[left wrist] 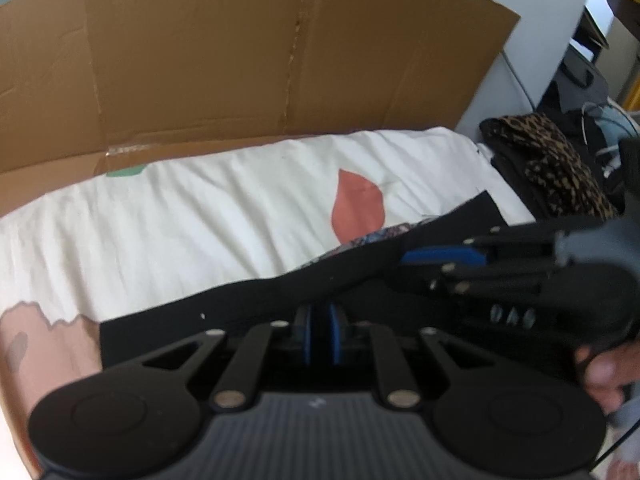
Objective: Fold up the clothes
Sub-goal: 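Fold the shorts over with the left gripper toward the right gripper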
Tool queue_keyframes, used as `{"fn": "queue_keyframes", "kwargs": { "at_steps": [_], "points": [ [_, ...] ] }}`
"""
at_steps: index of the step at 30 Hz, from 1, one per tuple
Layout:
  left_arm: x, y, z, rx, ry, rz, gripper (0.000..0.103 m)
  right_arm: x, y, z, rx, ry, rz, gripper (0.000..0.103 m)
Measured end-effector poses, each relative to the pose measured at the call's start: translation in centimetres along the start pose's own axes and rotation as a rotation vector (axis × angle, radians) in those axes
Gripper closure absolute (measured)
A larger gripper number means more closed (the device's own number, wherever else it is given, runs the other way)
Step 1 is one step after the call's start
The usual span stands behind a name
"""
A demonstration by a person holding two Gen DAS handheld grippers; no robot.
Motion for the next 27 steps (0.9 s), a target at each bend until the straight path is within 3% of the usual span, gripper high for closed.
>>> {"fn": "queue_keyframes", "kwargs": {
  "at_steps": [4, 8, 12, 19, 22, 25, 27],
  "points": [
    [-0.1, 0.3, -0.7, 0.003, 0.008, -0.013, 0.091, -0.4, 1.5, -1.7, -0.001, 0.065, 0.080, 0.080],
    [-0.9, 0.5, -3.2, -0.064, -0.025, -0.010, 0.093, 0.2, 0.8, -4.0, -0.058, 0.097, 0.062, 0.079],
    [-2.3, 0.3, -4.8, -0.102, -0.080, 0.012, 0.093, 1.0, -1.1, -5.3, -0.081, 0.072, -0.001, 0.079],
    [-3.8, -0.7, -3.1, -0.059, -0.073, 0.074, 0.093, 1.9, -3.4, -4.9, -0.046, 0.037, -0.078, 0.077],
    [-3.9, -0.8, -2.0, -0.040, -0.050, 0.103, 0.091, 1.8, -4.0, -4.1, -0.021, 0.032, -0.104, 0.071],
    [-3.9, -1.1, -0.9, -0.028, -0.018, 0.133, 0.100, 1.4, -4.3, -3.4, 0.002, 0.025, -0.131, 0.071],
    [-3.9, -1.3, -0.4, -0.028, -0.011, 0.139, 0.100, 1.3, -4.6, -3.2, 0.007, 0.020, -0.157, 0.071]
  ]
}}
Point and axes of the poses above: each gripper's, at about its wrist camera, not at the fingertips, and z roughly the way its jaws point, x to its left, y to its top, the point moved 2 cm from there along z, roughly the way its jaws point, and after that the axes turned 10 degrees about y, right-handed, at the moved point
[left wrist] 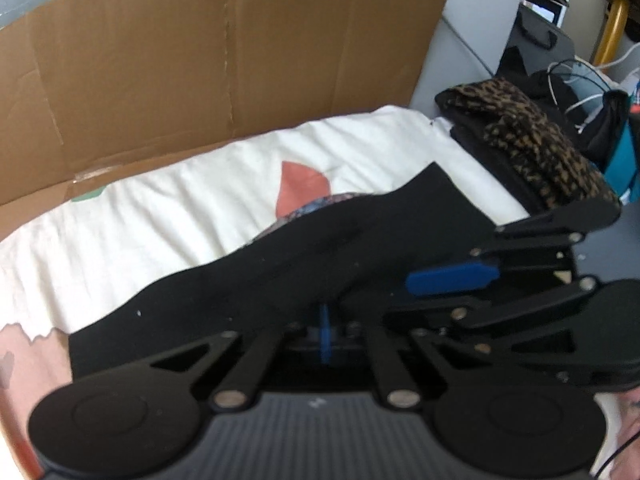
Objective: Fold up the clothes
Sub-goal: 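Fold the shorts over with the left gripper toward the right gripper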
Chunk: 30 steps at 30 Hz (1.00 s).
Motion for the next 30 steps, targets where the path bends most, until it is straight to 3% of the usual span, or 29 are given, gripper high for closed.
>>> {"fn": "queue_keyframes", "kwargs": {
  "at_steps": [6, 12, 16, 23, 27, 30],
  "points": [
    [0.1, 0.3, -0.3, 0.003, -0.004, 0.013, 0.100, -0.5, -0.8, -1.4, 0.005, -0.044, -0.039, 0.071],
    [-0.8, 1.2, -1.9, -0.079, -0.018, 0.071, 0.097, -1.7, -0.9, -3.8, -0.031, -0.087, 0.021, 0.071],
    [-1.4, 2.2, -1.5, -0.086, -0.048, 0.089, 0.096, -1.3, -1.1, -5.2, -0.074, -0.067, 0.042, 0.071],
    [-1.5, 2.6, -2.1, -0.102, -0.099, 0.087, 0.096, 1.3, -2.9, -4.4, -0.032, -0.004, 0.021, 0.070],
    [-1.5, 1.0, -2.9, -0.058, -0.137, 0.105, 0.096, 2.2, -4.3, -4.3, -0.006, -0.004, -0.021, 0.064],
    [-1.7, -0.2, -2.5, -0.022, -0.118, 0.124, 0.095, 2.2, -5.1, -4.5, 0.002, -0.021, -0.039, 0.061]
  ]
}}
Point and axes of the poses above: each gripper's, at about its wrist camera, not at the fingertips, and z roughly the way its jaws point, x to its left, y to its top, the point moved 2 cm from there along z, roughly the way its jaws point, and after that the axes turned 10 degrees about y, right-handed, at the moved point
